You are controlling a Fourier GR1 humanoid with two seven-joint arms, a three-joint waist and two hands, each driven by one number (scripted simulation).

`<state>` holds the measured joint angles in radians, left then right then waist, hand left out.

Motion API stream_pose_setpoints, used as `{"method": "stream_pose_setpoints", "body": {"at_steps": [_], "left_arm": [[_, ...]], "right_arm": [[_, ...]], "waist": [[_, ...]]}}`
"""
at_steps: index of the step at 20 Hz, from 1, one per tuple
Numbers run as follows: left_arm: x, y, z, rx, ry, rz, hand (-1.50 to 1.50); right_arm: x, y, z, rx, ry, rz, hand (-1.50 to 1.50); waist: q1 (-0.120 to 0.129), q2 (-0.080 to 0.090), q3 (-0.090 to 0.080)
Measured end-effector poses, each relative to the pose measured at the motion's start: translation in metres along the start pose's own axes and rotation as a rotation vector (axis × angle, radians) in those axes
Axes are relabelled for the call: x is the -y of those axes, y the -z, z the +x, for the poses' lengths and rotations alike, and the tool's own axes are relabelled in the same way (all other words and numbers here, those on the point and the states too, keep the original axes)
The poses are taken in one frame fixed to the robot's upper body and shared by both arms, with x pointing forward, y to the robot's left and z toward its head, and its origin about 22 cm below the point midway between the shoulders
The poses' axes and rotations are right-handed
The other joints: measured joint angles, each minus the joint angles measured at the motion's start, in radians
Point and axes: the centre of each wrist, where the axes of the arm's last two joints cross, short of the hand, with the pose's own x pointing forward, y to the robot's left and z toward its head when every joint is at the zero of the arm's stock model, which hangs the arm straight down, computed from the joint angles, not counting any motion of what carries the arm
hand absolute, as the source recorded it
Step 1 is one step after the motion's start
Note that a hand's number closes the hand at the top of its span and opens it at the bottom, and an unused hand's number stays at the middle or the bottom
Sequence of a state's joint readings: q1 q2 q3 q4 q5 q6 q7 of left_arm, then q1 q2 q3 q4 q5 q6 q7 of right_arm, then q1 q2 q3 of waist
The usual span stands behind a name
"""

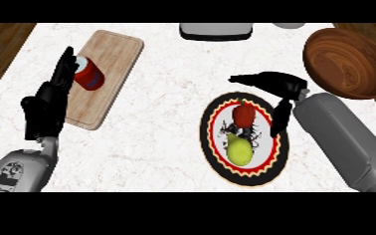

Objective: Pick the bell pepper from the plate and place it in the bowl

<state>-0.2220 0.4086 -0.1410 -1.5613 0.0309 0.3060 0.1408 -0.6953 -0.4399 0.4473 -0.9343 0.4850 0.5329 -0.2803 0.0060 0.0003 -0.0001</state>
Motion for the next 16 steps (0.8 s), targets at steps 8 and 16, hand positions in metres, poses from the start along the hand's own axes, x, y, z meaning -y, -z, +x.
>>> {"method": "stream_pose_setpoints", "body": {"at_steps": [8, 16], "left_arm": [[0.006, 0.0, 0.001, 0.005, 0.003, 0.002, 0.0], [0.002, 0.004, 0.004, 0.01, -0.002, 0.0, 0.0]], "right_arm": [[-0.025, 0.019, -0.008, -0.037, -0.003, 0.013, -1.5], [-0.038, 0.041, -0.012, -0.036, 0.005, 0.026, -1.5]], "waist": [[0.002, 0.001, 0.0], [0.005, 0.002, 0.0]]}}
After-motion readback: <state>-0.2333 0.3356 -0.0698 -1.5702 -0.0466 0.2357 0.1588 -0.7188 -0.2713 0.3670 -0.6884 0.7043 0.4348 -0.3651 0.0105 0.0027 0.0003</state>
